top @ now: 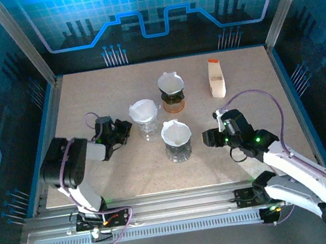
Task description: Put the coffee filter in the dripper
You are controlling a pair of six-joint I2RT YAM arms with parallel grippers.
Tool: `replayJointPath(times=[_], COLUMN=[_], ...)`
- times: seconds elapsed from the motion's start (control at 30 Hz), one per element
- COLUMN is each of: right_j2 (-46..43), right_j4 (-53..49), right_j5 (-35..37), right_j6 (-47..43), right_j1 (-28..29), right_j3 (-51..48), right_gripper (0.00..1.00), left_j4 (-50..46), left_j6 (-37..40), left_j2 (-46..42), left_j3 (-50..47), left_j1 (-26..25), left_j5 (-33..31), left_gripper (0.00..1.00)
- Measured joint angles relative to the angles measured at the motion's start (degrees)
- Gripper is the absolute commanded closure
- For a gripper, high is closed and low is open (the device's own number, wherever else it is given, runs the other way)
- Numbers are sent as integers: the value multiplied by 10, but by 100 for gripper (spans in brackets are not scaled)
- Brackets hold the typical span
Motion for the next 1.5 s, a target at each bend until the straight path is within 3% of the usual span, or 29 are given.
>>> replayJointPath(times=[0.07, 0.17, 0.23, 0.27, 0.3, 0.33, 0.5, 0.7, 0.83, 1.07, 1.3, 1.5], right_j2=[-6, -16, -22, -25, -27, -30, -33, -25, -24, -46, -58, -28], right_j4=[-3, -9, -12, -13, -14, -15, -14, 3, 18, 26, 30, 23], right_j5=[5, 17, 24, 30, 35, 41, 87, 118, 120, 133, 153, 184], right_j6=[-2, -7, -11, -12, -14, -13, -10, -10, -10, -10, -9, 12], right_j1=[-5, -15, -23, -27, -32, -36, -49, -50, -52, -52, -52, -52], right_j3=[0, 0, 2, 3, 4, 7, 13, 13, 13, 8, 2, 2], right_gripper=[31, 22, 17, 14, 1, 0, 0, 0, 0, 0, 0, 0], left_j4=[-38, -113, -167, -195, -225, -252, -350, -370, -311, -192, -49, 57], left_j6=[12, 41, 70, 84, 101, 120, 211, 309, 405, 555, 592, 606], left_j2=[-53, -147, -218, -251, -285, -315, -424, -438, -398, -213, -124, -117], left_j3=[-8, -11, -10, -7, -2, 5, 54, 65, 24, 11, -25, -79], left_j1=[11, 19, 19, 19, 19, 19, 19, 19, 19, 20, 35, 35], left_j5=[-13, -37, -57, -65, -77, -89, -154, -257, -308, -390, -396, -381], left_gripper=[97, 75, 49, 28, 12, 1, 1, 1, 1, 1, 1, 1])
